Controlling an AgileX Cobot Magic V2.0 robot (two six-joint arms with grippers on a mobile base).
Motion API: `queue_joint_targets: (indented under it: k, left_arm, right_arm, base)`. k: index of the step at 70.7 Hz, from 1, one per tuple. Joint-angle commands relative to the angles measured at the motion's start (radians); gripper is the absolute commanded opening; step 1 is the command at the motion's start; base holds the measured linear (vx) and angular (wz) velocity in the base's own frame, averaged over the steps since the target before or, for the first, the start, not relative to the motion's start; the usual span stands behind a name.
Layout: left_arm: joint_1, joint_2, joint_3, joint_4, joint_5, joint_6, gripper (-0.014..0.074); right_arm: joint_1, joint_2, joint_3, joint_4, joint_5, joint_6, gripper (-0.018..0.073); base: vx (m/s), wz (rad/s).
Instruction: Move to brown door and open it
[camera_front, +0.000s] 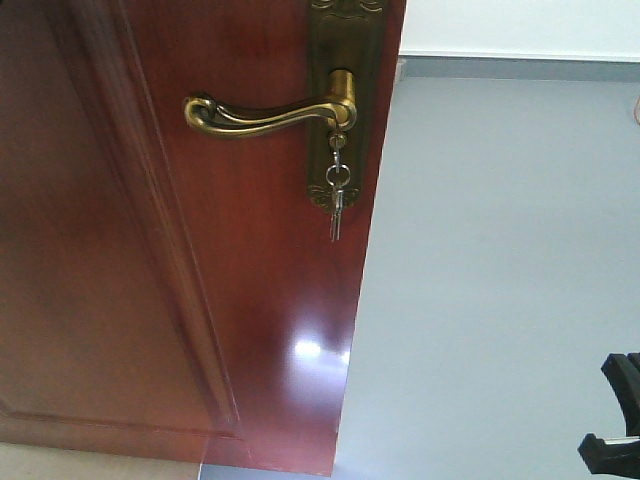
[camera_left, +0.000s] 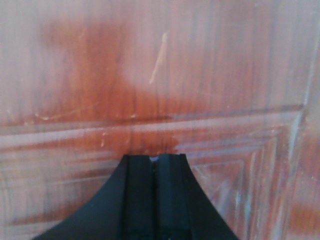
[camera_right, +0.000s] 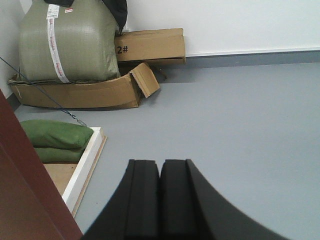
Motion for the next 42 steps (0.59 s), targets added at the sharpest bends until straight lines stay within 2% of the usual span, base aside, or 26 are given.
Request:
queue_joint_targets:
  k: [1,2,3,8,10,11,12,14,19,24,28,42]
  left_arm:
    - [-0.002,-0.003,-0.045,0.327,-0.073,-0.386,0.0017]
    - [-0.002,-0.002,-0.045,0.389,-0.076,-0.453,0.0017]
    - [-0.002,-0.002,-0.045,0.451,-0.080,-0.487,0.0017]
    - [-0.002,-0.002,-0.045,0.750,-0.082,-0.810,0.0017]
    - [-0.002,-0.002,-0.045,0.832,-0.081,-0.931,0.0017]
    - [-0.002,-0.002,-0.045,0.910,-0.080,-0.987,0.0017]
    - [-0.002,-0.001,-0.045,0.934,-0.078,-1.014,0.0017]
    - [-0.002,-0.001,-0.045,1.025,-0.077,-1.132,0.0017]
    - [-0.002,-0.001,-0.045,1.201,-0.082,-1.293,0.0017]
    - [-0.002,0.001,-0.045,1.311,-0.086,-1.394,0.0017]
    - [-0.002,0.004,-0.045,1.361,-0.091,-1.447,0.0017]
    - [-0.002,0.001,-0.027,1.365,-0.102,-1.464,0.0017]
  right_arm:
    - [-0.001,-0.016,0.002,-0.001,-0.080,-0.009,0.0000]
    - [-0.001,-0.016,0.002,-0.001,-0.080,-0.009,0.0000]
    - [-0.001,-0.016,0.002,-0.001,-0.080,-0.009,0.0000]
    - [-0.001,-0.016,0.002,-0.001,-0.080,-0.009,0.0000]
    - [-0.001,-0.016,0.002,-0.001,-0.080,-0.009,0.0000]
    - [-0.001,-0.016,0.002,-0.001,-0.080,-0.009,0.0000]
    - [-0.001,-0.016,0.002,-0.001,-0.080,-0.009,0.0000]
    - [-0.001,-0.016,0.002,-0.001,-0.080,-0.009,0.0000]
    - [-0.001,-0.016,0.002,-0.001,-0.081,-0.009,0.0000]
    - [-0.001,-0.016,0.002,-0.001,-0.081,-0.009,0.0000]
    - [-0.001,-0.016,0.002,-0.001,-0.081,-0.009,0.0000]
    - [-0.001,-0.016,0.002,-0.001,-0.081,-0.009,0.0000]
  base:
    - [0.00,0.00]
    - [0.00,0.00]
    - [0.00,0.00]
    - [0.00,0.00]
    - [0.00,0.00]
    - [0.00,0.00]
    - [0.00,0.00]
    - [0.00,0.00]
    - [0.00,0.00]
    - [0.00,0.00]
    - [0.00,0.00]
    - [0.00,0.00]
